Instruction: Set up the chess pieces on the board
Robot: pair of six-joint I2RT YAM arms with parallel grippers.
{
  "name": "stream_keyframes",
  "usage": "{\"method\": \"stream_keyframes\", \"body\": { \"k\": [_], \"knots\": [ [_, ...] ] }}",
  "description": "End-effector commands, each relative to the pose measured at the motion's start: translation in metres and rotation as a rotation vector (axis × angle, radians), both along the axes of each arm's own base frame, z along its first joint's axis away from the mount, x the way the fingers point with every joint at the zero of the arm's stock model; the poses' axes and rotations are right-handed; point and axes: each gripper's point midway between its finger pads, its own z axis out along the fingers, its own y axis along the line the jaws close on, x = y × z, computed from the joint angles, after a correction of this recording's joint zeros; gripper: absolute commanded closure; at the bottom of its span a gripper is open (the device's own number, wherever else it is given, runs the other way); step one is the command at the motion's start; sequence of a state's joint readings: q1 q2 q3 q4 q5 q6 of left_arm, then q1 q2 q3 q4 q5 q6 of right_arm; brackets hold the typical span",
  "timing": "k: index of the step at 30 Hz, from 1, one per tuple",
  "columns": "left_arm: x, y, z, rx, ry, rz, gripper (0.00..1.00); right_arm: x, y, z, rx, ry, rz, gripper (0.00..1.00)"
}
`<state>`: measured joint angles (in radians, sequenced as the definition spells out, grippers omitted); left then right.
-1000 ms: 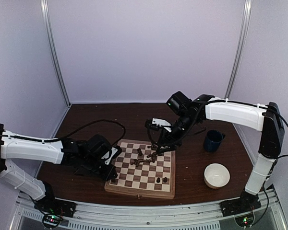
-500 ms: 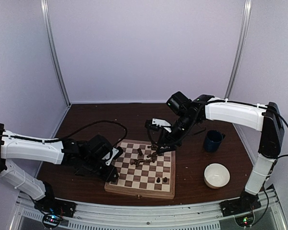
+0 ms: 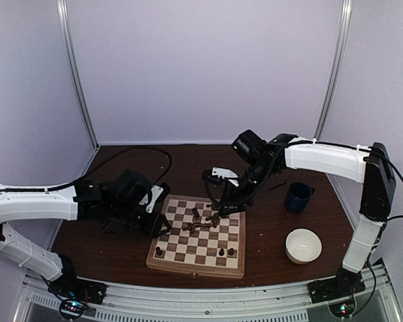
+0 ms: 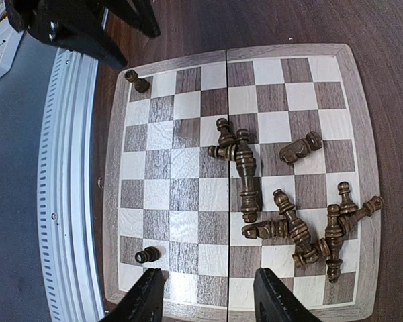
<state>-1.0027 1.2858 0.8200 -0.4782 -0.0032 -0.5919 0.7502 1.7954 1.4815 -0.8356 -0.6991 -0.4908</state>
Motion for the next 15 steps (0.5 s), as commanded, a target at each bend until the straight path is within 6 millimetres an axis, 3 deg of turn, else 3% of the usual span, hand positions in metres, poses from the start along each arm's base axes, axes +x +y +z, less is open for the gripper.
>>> {"method": "stream_keyframes", "body": {
  "k": [1, 8, 15],
  "knots": [
    [0.039, -0.008, 0.035, -0.098, -0.06, 0.085, 0.62, 0.015, 0.004, -0.005, -0.021, -0.04, -0.02, 0.52],
    [0.07, -0.017, 0.029, -0.203, 0.046, 0.126, 0.65, 0.029, 0.007, -0.018, -0.082, -0.103, -0.024, 0.57],
    [0.091, -0.01, 0.018, -0.228, 0.097, 0.171, 0.65, 0.01, 0.015, -0.046, -0.176, -0.193, 0.089, 0.57]
  ]
}}
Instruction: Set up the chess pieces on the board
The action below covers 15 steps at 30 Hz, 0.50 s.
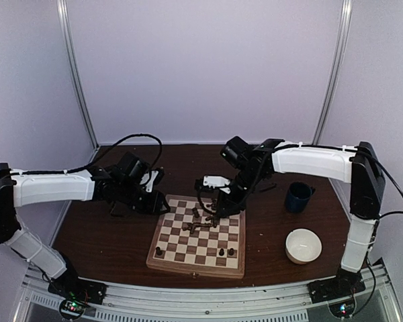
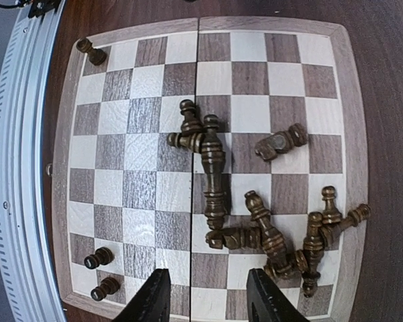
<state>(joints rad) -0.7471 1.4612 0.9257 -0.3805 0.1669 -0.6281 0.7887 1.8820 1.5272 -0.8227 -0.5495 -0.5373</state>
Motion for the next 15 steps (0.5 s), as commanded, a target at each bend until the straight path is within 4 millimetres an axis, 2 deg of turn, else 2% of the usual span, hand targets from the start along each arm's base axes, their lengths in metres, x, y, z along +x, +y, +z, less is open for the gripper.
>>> {"method": "stream_keyframes", "body": {
  "k": [1, 6, 15],
  "knots": [
    [0.014, -0.011, 0.02, -0.113, -0.015, 0.004, 0.65, -0.009, 0.009, -0.02, -0.075, -0.091, 0.086, 0.58],
    [0.011, -0.01, 0.017, -0.152, -0.001, 0.022, 0.65, -0.013, 0.017, -0.037, -0.101, -0.075, 0.113, 0.59],
    [0.003, 0.001, 0.012, -0.158, 0.006, 0.041, 0.65, -0.005, 0.032, -0.059, -0.157, -0.084, 0.121, 0.61]
  ]
}}
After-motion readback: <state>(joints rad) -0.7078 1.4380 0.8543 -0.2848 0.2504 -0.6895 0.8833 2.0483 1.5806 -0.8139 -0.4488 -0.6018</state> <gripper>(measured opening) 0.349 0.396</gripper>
